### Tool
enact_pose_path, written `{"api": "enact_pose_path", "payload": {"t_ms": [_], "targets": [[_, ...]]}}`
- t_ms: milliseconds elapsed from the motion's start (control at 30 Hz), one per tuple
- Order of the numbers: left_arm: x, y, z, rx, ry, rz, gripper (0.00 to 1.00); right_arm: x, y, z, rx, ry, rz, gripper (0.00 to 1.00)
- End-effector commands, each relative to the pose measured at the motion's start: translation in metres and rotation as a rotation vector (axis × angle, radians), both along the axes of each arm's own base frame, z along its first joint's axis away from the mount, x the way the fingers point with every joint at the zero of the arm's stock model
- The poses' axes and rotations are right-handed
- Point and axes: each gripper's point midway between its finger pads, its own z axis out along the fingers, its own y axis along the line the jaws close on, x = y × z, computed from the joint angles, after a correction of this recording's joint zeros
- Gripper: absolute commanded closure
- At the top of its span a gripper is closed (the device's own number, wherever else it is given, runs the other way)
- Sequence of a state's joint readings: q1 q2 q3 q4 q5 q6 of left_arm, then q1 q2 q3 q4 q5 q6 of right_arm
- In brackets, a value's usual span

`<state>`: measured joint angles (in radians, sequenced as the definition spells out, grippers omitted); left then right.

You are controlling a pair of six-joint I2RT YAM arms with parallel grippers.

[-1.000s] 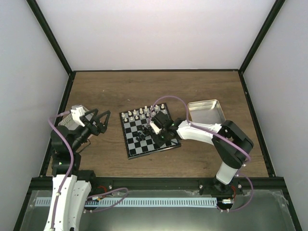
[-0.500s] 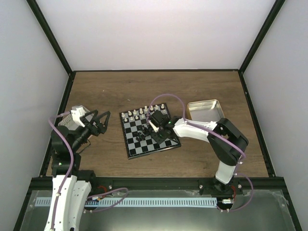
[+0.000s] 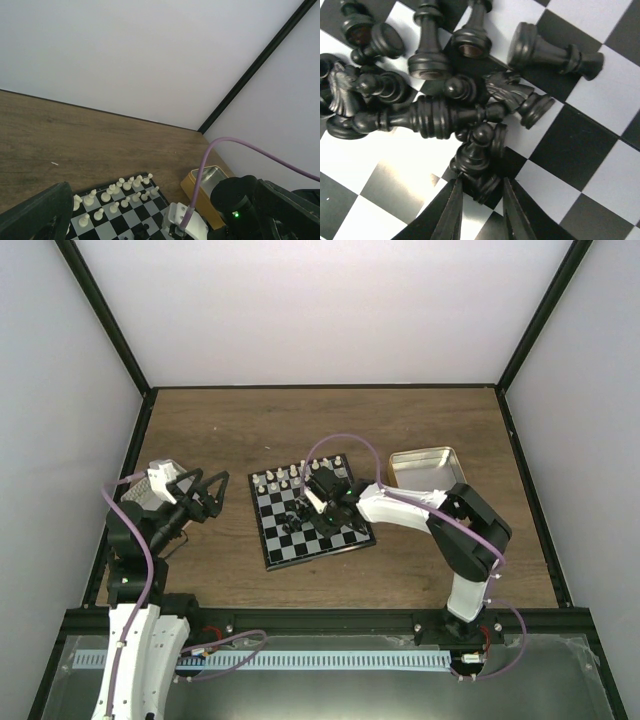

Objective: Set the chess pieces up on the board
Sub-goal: Pick up the chess piece from the chessboard, then place the chess piece on the chessboard.

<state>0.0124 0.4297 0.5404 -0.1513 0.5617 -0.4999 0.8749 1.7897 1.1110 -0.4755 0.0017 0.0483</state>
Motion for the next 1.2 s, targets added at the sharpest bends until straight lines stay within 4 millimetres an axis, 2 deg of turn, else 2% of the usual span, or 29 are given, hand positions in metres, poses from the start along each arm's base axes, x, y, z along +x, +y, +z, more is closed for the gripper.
{"api": "enact_pose_path", "payload": {"t_ms": [0, 67, 167, 533, 600, 700, 833, 967, 1000, 1167], "targets": [[-0.002, 0.001, 0.009, 0.009, -0.032, 0.003, 0.00, -0.008, 0.014, 0.007, 0.040, 0.030, 0.036, 0.78], [-0.002, 0.001, 0.009, 0.009, -0.031, 0.005, 0.00, -0.007, 0.011, 0.008, 0.038, 0.023, 0.018, 0.83], [-0.002, 0.001, 0.007, 0.009, -0.026, 0.007, 0.00, -0.008, 0.006, 0.012, 0.041, 0.020, -0.011, 0.86], [0.001, -0.001, 0.000, -0.023, 0.014, -0.009, 0.00, -0.011, 0.004, 0.020, 0.105, -0.001, -0.056, 0.91], [0.003, -0.003, -0.008, -0.056, 0.059, -0.025, 0.00, -0.009, 0.007, 0.026, 0.147, -0.019, -0.070, 0.90], [0.009, -0.009, -0.029, -0.101, 0.177, -0.062, 0.01, -0.007, 0.013, 0.038, 0.238, -0.054, -0.087, 0.90], [0.019, -0.020, -0.069, -0.135, 0.384, -0.112, 0.10, -0.005, 0.018, 0.058, 0.365, -0.105, -0.115, 0.90], [0.027, -0.040, -0.095, -0.120, 0.478, -0.129, 0.10, -0.003, 0.028, 0.088, 0.528, -0.150, -0.132, 0.90], [0.026, -0.050, -0.094, -0.117, 0.469, -0.155, 0.10, -0.002, 0.029, 0.094, 0.559, -0.159, -0.137, 0.90], [0.024, -0.103, -0.118, -0.126, 0.561, -0.280, 0.07, -0.005, 0.035, 0.127, 0.709, -0.202, -0.124, 0.90]]}}
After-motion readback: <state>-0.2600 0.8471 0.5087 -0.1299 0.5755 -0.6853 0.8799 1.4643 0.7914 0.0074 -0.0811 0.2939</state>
